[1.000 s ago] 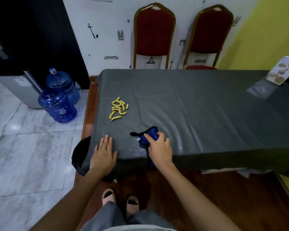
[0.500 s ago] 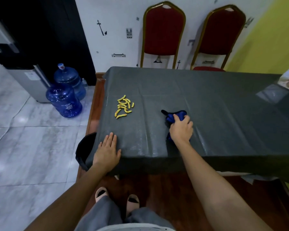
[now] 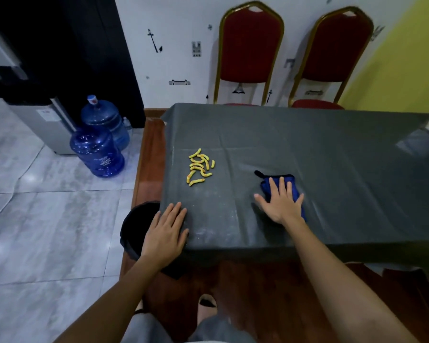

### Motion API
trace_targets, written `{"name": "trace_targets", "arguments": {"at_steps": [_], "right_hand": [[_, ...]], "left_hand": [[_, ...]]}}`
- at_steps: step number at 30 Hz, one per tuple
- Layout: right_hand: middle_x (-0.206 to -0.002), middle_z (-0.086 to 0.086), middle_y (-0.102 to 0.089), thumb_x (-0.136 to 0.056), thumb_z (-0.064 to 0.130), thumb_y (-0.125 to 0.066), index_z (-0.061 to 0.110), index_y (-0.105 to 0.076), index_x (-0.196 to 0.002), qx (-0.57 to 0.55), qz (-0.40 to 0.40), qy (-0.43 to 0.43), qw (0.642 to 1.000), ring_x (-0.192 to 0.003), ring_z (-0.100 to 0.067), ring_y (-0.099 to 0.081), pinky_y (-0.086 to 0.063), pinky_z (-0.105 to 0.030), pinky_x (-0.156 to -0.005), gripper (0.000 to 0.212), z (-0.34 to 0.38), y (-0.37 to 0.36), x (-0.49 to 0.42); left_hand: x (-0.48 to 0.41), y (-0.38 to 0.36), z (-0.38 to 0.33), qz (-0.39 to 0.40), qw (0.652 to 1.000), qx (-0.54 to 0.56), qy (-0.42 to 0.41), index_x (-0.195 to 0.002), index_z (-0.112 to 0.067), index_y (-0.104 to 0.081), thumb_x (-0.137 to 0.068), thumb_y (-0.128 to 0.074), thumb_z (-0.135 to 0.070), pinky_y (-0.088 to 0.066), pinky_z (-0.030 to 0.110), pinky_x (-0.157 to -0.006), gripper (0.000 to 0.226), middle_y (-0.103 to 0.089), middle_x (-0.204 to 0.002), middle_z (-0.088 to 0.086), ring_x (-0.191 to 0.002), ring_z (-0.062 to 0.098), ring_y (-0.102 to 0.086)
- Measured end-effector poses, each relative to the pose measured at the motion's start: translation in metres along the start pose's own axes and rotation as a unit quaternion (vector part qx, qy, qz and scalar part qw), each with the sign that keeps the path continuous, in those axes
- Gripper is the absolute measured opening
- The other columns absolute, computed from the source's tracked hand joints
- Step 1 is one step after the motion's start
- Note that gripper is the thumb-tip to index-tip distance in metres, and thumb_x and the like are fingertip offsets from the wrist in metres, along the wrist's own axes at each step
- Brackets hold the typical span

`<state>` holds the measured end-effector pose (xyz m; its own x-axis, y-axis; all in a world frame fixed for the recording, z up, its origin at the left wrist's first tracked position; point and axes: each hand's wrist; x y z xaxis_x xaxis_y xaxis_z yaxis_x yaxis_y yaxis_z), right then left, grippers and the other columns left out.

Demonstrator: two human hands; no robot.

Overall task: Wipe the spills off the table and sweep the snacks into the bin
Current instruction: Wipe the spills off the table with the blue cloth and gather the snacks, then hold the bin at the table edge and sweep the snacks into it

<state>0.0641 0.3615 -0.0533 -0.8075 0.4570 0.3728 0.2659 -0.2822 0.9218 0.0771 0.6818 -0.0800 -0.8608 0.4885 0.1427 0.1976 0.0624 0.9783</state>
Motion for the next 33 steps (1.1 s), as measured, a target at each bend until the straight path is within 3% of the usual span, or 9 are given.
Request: {"name": "trace_targets", "arguments": {"at_steps": [3, 5, 7, 11, 18, 23, 28, 33], "right_hand": [[-0.162, -0.006, -0.004, -0.096, 0.060, -0.027, 0.016, -0.019, -0.153, -0.088, -0.097, -0.056, 0.990, -0.148, -0.026, 0.003, -0.001, -0.059, -0.116, 0.072, 0.040, 0.005, 0.017], [-0.161, -0.005, -0.011, -0.097, 0.052, -0.031, 0.014, -0.029, -0.150, -0.124, -0.180, 0.005, 0.976, -0.148, -0.024, -0.002, -0.005, -0.056, -0.117, 0.065, 0.092, -0.001, 0.033], [-0.160, -0.003, -0.016, -0.094, 0.053, -0.026, 0.014, -0.034, -0.148, -0.164, -0.204, 0.100, 0.960, -0.148, -0.023, -0.007, -0.007, -0.051, -0.116, 0.067, 0.149, -0.012, 0.050], [-0.156, -0.005, -0.027, -0.087, 0.050, -0.024, 0.011, -0.042, -0.143, -0.174, -0.161, 0.215, 0.947, -0.147, -0.025, -0.018, -0.017, -0.047, -0.116, 0.071, 0.262, -0.049, 0.066], [-0.162, 0.000, -0.004, -0.100, 0.037, -0.035, 0.015, -0.015, -0.153, -0.039, 0.023, 0.213, 0.976, -0.148, -0.018, -0.002, -0.013, -0.043, -0.119, 0.061, 0.365, -0.100, 0.023], [-0.162, -0.001, -0.003, -0.100, 0.039, -0.033, 0.015, -0.011, -0.154, 0.013, 0.140, 0.154, 0.978, -0.148, -0.020, -0.003, -0.017, -0.044, -0.117, 0.063, 0.380, -0.150, -0.001], [-0.161, -0.003, -0.007, -0.099, 0.039, -0.035, 0.015, -0.011, -0.154, 0.044, 0.136, 0.141, 0.980, -0.148, -0.022, -0.006, -0.021, -0.043, -0.115, 0.064, 0.388, -0.202, -0.062], [-0.161, -0.003, -0.002, -0.099, 0.035, -0.039, 0.017, -0.006, -0.154, 0.026, 0.174, 0.103, 0.979, -0.148, -0.025, -0.002, -0.017, -0.043, -0.118, 0.066, 0.392, -0.302, -0.134]], "left_hand": [[-0.014, 0.006, 0.032, -0.014, 1.000, 0.017, -0.001, -0.135, -0.012, -0.049, -0.092, -0.030, -0.042, -0.034, 0.047, -0.106, 0.056, -0.046, -0.143, 0.008, -0.133, 0.026, -0.040], [-0.019, 0.011, 0.059, -0.002, 0.999, 0.034, 0.026, -0.133, -0.010, -0.051, -0.089, -0.030, -0.041, -0.036, 0.050, -0.104, 0.057, -0.047, -0.141, 0.011, -0.131, 0.029, -0.043], [-0.019, 0.013, 0.085, -0.002, 0.997, 0.039, 0.063, -0.136, -0.010, -0.047, -0.091, -0.029, -0.040, -0.029, 0.049, -0.108, 0.057, -0.042, -0.145, 0.011, -0.135, 0.030, -0.037], [-0.019, 0.008, 0.162, 0.058, 0.991, 0.038, 0.111, -0.149, -0.018, -0.019, -0.099, -0.025, -0.040, -0.005, 0.042, -0.115, 0.055, -0.011, -0.158, 0.004, -0.145, 0.021, -0.005], [-0.040, 0.004, 0.255, 0.115, 0.984, 0.059, 0.124, -0.150, -0.017, -0.010, -0.100, -0.021, -0.039, -0.004, 0.043, -0.116, 0.056, -0.006, -0.159, 0.003, -0.145, 0.021, -0.003], [-0.031, -0.028, 0.291, 0.160, 0.974, 0.075, 0.141, -0.150, -0.017, -0.009, -0.100, -0.021, -0.037, -0.005, 0.043, -0.116, 0.055, -0.006, -0.159, 0.003, -0.145, 0.021, -0.003], [-0.058, -0.089, 0.303, 0.175, 0.965, 0.102, 0.168, -0.150, -0.018, -0.012, -0.100, -0.024, -0.036, -0.007, 0.044, -0.116, 0.055, -0.007, -0.159, 0.003, -0.145, 0.022, -0.006], [-0.105, -0.201, 0.328, 0.205, 0.955, 0.107, 0.188, -0.150, -0.020, 0.001, -0.100, -0.028, -0.034, -0.009, 0.045, -0.115, 0.060, 0.006, -0.159, 0.003, -0.145, 0.026, 0.000]]}}
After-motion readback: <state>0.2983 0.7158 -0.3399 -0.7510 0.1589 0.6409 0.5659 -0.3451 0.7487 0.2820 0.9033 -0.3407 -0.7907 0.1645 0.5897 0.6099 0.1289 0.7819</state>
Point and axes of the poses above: each hand's wrist, its own x-axis away from the middle knuckle, its own y-axis out of the back of the hand, z = x × y
